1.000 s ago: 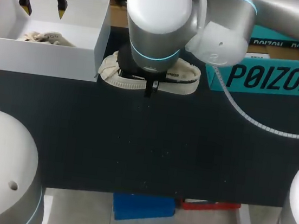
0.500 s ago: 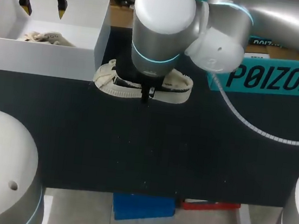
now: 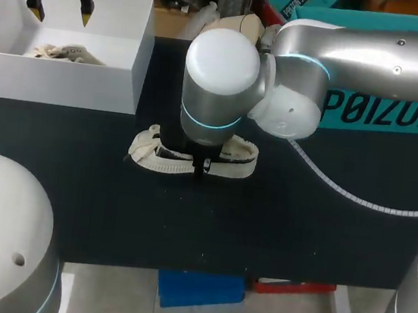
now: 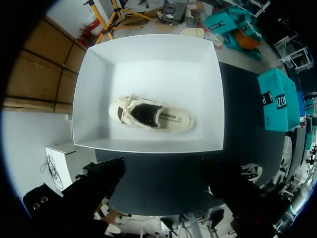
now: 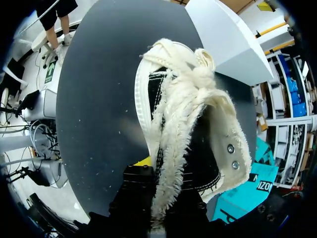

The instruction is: Take the shoe out of the shoebox, open the shoe tongue, remove and reinsert the insole, then place the shoe into the shoebox

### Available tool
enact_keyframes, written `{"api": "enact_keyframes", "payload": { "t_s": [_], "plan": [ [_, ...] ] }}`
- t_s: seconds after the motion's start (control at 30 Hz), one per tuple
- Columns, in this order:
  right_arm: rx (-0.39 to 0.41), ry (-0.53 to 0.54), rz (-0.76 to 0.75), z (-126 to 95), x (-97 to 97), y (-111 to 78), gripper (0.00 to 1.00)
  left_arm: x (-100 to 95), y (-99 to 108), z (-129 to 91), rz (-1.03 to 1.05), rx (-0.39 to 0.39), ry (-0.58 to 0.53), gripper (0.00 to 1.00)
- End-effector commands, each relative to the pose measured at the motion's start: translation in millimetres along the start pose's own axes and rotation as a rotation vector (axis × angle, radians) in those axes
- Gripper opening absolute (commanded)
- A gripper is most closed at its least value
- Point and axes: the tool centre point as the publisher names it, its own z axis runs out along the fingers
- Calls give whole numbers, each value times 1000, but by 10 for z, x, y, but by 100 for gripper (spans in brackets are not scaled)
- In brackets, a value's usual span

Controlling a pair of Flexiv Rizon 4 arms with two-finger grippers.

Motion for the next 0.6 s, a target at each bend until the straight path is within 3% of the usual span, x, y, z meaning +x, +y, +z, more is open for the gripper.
{"api": "enact_keyframes", "payload": {
  "t_s": [0.03,0.23,0.27,0.3,0.33,0.37,0.6],
  "plan": [
    [6,4,-2,240,12,48,0,2,2,-5,-1,-1,-1,100],
    [38,7,0,362,67,-3,0,2,2,-5,-1,-1,-1,100],
    [41,9,0,368,77,-13,19,2,2,-5,-1,-1,-1,100],
    [44,14,4,363,83,-15,45,2,2,-5,-1,-1,-1,100],
    [46,13,4,348,89,-22,91,2,2,-5,-1,-1,-1,100],
    [54,14,4,323,95,-38,100,2,2,-5,-1,-1,-1,100],
    [43,11,-33,-90,46,-30,100,2,2,-5,-1,-1,-1,100]
  ]
}}
